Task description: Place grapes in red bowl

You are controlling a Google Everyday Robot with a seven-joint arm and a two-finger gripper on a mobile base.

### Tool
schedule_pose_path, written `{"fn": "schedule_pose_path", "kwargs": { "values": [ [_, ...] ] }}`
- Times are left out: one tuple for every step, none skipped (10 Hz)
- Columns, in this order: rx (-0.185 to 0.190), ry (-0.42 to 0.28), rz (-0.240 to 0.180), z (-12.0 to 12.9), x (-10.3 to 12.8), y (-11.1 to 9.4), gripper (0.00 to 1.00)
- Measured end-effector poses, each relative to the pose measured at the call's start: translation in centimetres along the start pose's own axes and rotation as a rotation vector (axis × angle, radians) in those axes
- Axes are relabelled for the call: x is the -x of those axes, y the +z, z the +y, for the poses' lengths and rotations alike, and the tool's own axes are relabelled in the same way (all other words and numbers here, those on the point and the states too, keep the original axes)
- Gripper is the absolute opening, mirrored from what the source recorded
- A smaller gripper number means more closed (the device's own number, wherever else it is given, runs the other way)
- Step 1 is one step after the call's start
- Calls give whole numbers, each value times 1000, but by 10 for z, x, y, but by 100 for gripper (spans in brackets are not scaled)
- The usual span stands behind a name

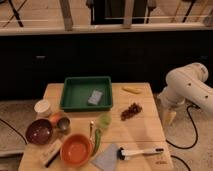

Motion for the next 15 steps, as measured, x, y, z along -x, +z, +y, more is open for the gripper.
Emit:
{"fn": "schedule_pose_path", "kwargs": {
  "values": [
    [0, -1, 0, 0, 0, 0, 80],
    [0, -1, 0, 0, 0, 0, 80],
    [0, -1, 0, 0, 1, 0, 80],
    [0, -1, 0, 0, 1, 0, 80],
    [0, -1, 0, 0, 1, 0, 80],
    [-1, -3, 1, 0, 1, 0, 80],
    [-3, -14, 8, -1, 2, 4, 80],
    [-8, -49, 12, -4, 13, 13, 80],
    [-12, -89, 18, -6, 27, 27, 80],
    [-13, -100, 22, -6, 30, 32, 80],
    [-15, -106, 24, -7, 31, 34, 80],
    [-20, -124, 23, -9, 32, 35, 80],
    [-24, -132, 22, -11, 32, 38, 80],
    [-29, -143, 18, -14, 35, 42, 80],
    [-36, -159, 13, -18, 41, 47, 80]
  ]
}}
